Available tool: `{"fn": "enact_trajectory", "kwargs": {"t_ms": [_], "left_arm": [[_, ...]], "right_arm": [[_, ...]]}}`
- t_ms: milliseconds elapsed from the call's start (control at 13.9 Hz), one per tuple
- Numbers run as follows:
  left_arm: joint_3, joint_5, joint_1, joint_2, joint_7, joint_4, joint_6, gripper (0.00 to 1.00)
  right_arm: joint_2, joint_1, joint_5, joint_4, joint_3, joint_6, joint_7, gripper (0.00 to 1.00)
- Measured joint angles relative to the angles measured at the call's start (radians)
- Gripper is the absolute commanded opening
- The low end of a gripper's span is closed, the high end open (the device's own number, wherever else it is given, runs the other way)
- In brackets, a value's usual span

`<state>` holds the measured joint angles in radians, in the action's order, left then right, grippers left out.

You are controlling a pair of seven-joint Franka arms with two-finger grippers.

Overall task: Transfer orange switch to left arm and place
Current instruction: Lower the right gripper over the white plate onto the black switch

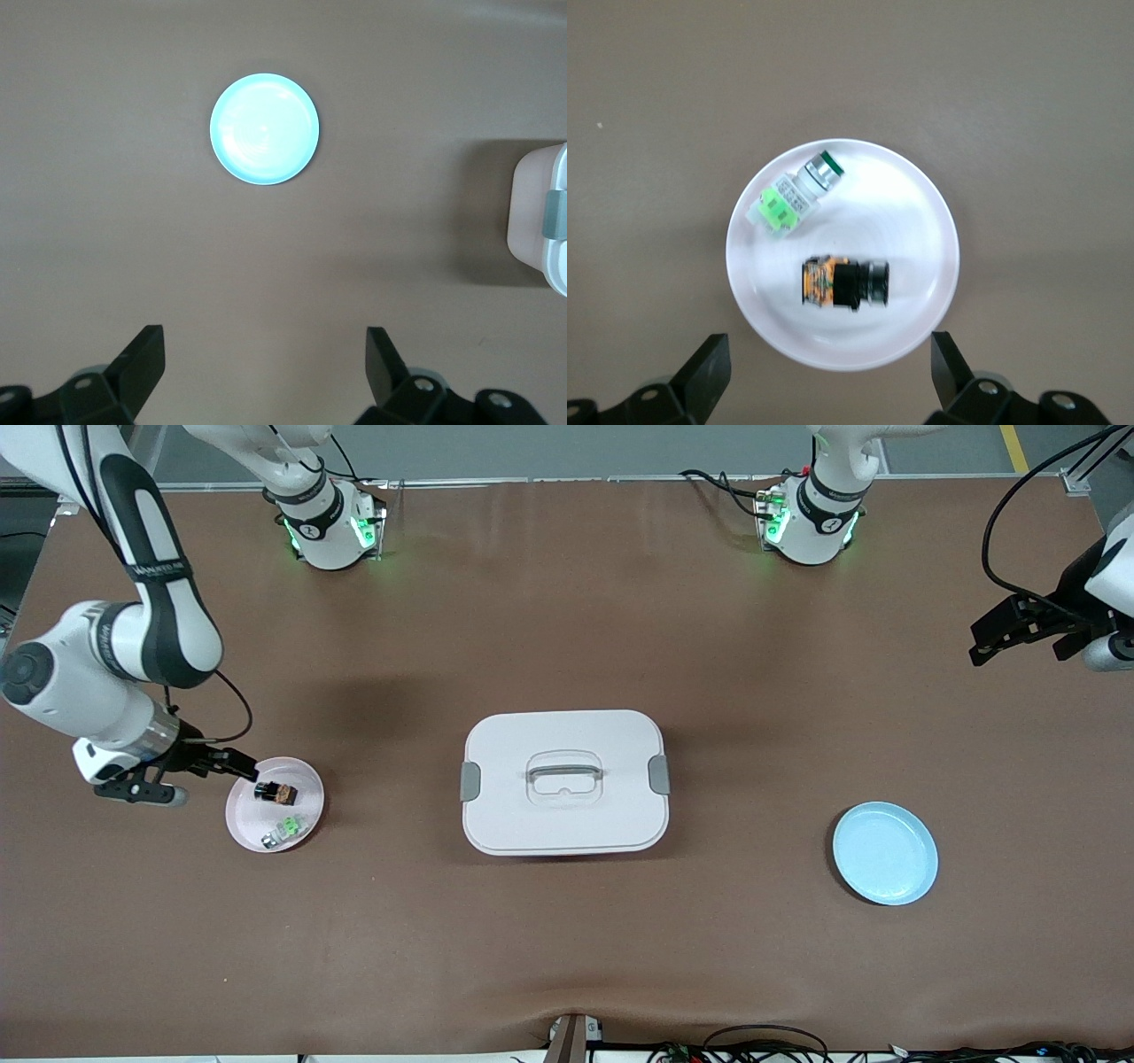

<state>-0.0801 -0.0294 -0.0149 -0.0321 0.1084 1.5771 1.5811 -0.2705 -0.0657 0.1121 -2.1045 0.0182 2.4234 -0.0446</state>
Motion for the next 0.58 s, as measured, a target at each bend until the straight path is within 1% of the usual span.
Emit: {"fn": "enact_trajectory", "kwargs": {"t_ms": [289, 577], "left_arm": [[0.000, 0.000, 0.000, 0.000, 0.001, 0.000, 0.000, 1.00], [0.000, 0.000, 0.000, 0.000, 0.002, -0.004, 0.000, 1.00]], "right_arm": [[-0.096, 0.021, -0.013, 0.000, -0.001, 0.102, -0.005, 1.00], [-0.135, 0.022, -0.048, 0.007, 0.002, 0.124, -0.006, 1.00]]}}
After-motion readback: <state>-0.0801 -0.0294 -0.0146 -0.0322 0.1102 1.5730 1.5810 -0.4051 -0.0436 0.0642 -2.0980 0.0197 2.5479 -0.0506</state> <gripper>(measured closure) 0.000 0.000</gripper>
